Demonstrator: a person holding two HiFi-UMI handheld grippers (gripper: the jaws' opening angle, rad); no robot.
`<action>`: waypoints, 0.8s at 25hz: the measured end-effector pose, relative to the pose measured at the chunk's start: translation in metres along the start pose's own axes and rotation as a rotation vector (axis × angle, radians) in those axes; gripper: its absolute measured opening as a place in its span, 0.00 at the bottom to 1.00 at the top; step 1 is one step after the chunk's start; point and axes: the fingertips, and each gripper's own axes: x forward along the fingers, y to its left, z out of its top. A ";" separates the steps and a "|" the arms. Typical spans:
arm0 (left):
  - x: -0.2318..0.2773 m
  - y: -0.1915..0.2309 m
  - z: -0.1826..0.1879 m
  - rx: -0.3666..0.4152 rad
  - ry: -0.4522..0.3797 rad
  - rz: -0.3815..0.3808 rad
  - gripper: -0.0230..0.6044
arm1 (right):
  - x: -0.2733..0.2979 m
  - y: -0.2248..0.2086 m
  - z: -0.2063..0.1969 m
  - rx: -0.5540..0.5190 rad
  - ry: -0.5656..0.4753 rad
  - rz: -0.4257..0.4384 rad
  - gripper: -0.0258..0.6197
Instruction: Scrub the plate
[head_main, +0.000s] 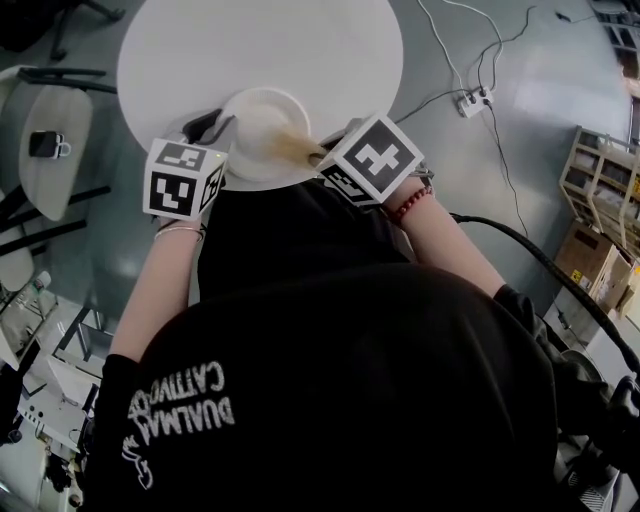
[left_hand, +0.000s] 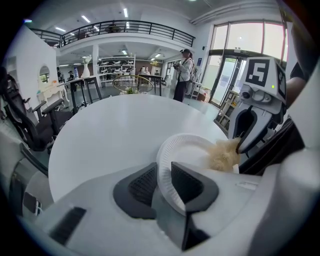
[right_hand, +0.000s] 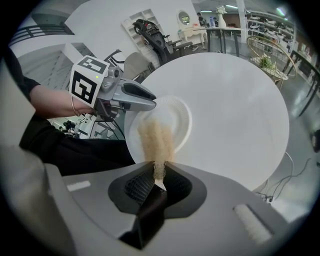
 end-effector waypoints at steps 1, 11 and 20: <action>0.000 0.000 0.000 -0.002 -0.001 0.000 0.18 | -0.002 0.001 -0.001 0.004 -0.003 0.013 0.13; -0.001 0.004 0.000 -0.014 0.010 0.000 0.18 | -0.005 0.023 0.042 -0.135 -0.068 0.097 0.13; -0.002 -0.001 0.004 -0.036 0.014 0.002 0.18 | 0.026 0.041 0.046 -0.262 0.064 0.011 0.13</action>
